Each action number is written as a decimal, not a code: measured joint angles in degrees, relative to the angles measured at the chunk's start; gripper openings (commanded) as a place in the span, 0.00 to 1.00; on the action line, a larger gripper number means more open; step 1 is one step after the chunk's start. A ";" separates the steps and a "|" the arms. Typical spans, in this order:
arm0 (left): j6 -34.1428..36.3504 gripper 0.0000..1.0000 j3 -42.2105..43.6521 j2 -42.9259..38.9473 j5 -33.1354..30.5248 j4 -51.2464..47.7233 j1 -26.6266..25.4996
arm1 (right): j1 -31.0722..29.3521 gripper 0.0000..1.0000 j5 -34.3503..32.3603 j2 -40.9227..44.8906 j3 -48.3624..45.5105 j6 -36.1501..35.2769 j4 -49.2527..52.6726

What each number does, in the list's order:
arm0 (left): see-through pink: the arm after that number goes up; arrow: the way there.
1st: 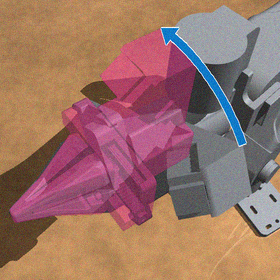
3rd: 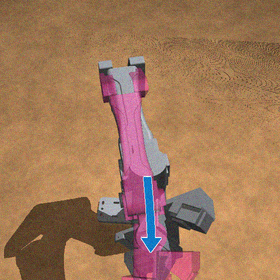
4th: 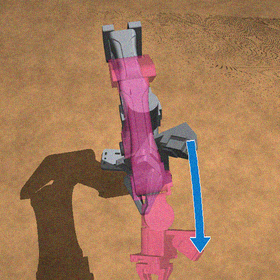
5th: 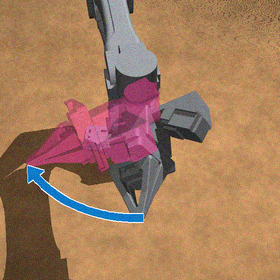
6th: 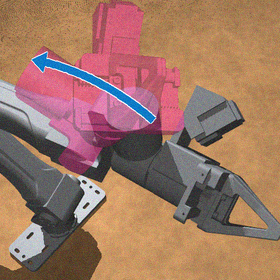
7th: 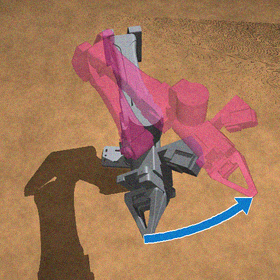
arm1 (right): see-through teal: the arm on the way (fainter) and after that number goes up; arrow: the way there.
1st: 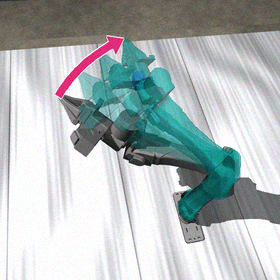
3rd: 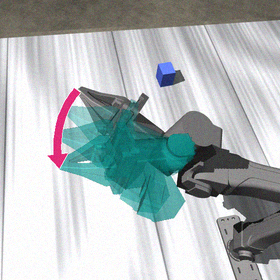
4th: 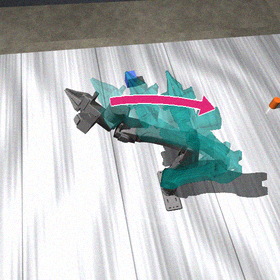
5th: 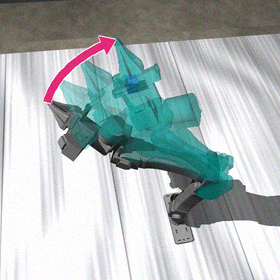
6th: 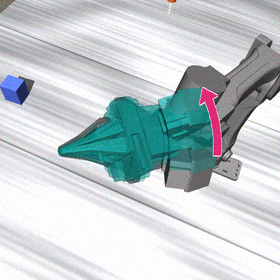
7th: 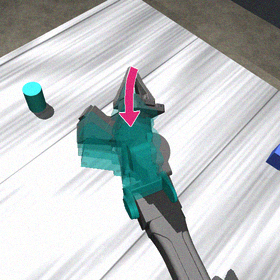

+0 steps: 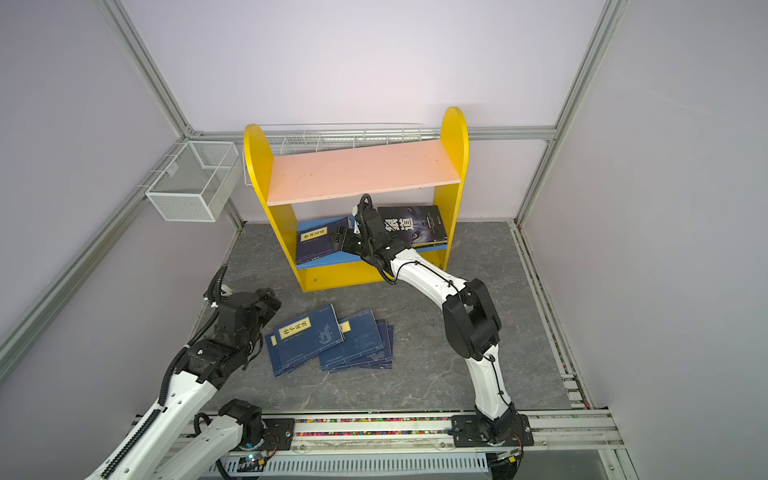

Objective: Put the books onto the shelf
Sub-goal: 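Lower the navy book flat onto the blue shelf with the right gripper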

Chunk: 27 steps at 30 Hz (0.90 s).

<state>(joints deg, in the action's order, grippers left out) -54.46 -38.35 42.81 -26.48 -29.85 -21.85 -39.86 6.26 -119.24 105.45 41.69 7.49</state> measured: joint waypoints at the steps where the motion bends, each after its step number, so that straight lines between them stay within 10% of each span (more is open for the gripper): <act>1: -0.02 0.84 0.00 0.00 0.04 0.00 0.00 | -0.04 0.88 -0.44 -0.17 0.85 -0.59 1.38; 27: 0.04 0.84 0.11 4.63 2.62 2.84 0.00 | -1.18 0.57 -3.82 1.16 -4.57 -9.75 9.01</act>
<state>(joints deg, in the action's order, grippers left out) -54.41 -38.24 47.44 -23.86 -27.00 -21.85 -41.04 2.44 -118.08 100.88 31.94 16.49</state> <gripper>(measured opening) 0.840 0.584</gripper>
